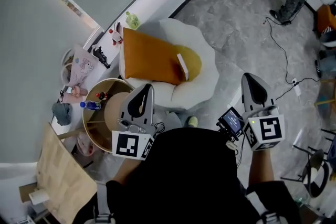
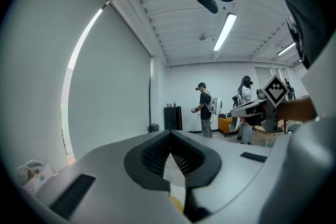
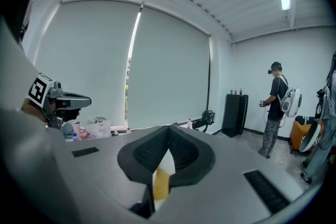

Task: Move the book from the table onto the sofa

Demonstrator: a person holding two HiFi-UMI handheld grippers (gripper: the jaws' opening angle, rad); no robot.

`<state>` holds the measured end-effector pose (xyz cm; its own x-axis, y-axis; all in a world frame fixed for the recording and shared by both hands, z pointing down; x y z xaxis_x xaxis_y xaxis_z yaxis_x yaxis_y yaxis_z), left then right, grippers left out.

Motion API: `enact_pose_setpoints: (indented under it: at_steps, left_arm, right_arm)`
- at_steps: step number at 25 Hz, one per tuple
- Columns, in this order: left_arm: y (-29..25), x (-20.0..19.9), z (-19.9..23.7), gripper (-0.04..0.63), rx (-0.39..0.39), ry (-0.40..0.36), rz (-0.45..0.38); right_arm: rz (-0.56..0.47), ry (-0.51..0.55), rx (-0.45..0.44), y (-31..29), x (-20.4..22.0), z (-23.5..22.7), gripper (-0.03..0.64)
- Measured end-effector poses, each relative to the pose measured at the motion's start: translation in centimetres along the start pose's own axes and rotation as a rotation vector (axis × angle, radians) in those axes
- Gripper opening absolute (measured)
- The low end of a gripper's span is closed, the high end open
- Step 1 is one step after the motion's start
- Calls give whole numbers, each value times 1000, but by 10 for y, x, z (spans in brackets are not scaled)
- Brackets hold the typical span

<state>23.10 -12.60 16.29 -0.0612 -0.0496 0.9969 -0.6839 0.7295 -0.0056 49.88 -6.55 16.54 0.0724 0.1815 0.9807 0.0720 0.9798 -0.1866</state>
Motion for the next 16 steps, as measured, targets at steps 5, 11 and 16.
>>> enact_pose_setpoints:
  at_steps: [5,11,16]
  left_arm:
    - [1,-10,-5,6,2,-11,-24]
    - [-1,-11,-8,6,0,-6,-30]
    - [-2,-14,-11,6,9,-5,-35]
  right_arm:
    - [-16,-4,6,8,-5,-7,12]
    - [-28,12,7,10,-11,-7,12]
    - [-25,10,6,14,-12,-7,12]
Point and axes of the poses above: the fingertips, and each gripper's own axes: y backward along the fingers, z to its left, x out of its underside, the point moved 2 cm from there along y, backward along the fingers, and after that the axes turned 4 degrees about -z, right-handed, at the moved point
